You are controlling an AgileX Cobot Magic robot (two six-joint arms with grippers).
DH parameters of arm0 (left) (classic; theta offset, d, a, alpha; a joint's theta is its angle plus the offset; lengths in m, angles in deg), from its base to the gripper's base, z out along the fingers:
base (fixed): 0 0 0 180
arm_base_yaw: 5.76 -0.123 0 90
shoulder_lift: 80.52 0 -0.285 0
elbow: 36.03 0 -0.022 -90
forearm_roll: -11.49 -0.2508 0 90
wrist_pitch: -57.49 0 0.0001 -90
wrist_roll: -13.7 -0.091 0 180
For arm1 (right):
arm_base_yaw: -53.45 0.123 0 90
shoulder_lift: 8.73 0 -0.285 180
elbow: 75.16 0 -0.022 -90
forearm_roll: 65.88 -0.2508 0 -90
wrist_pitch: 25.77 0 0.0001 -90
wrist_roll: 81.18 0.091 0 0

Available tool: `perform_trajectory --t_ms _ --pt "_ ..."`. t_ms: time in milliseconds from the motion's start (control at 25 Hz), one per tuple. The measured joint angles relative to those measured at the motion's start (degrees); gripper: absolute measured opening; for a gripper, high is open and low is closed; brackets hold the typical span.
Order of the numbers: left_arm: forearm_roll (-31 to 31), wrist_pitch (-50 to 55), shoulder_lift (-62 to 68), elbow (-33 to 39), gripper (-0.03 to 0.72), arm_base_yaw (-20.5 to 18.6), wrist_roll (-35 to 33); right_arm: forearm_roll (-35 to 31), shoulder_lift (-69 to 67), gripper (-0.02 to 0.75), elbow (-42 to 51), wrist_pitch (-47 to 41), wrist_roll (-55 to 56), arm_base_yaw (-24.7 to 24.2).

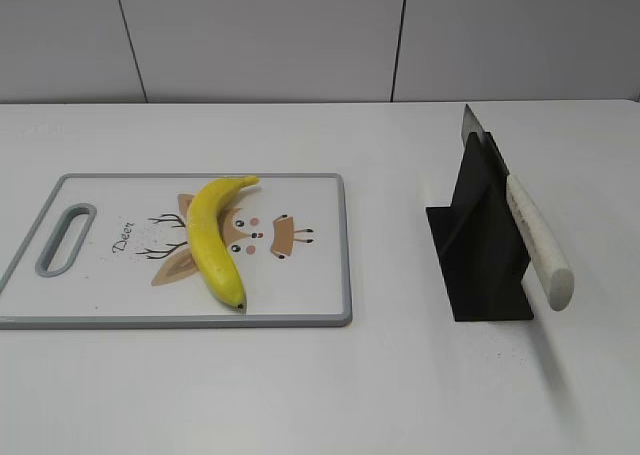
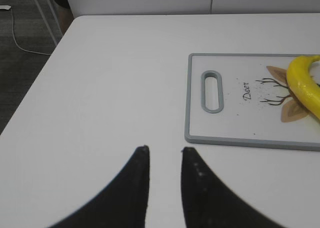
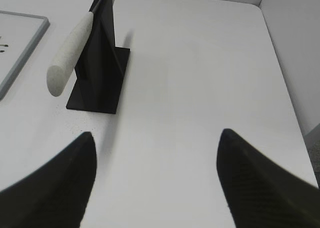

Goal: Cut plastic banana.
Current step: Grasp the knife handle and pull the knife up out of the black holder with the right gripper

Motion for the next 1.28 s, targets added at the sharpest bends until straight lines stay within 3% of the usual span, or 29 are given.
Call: perform_trajectory --t_ms 1280 --pt "0.00 -0.01 0.00 0.00 0.201 0.00 0.00 0.00 0.00 0.587 0.00 0.00 0.00 0.00"
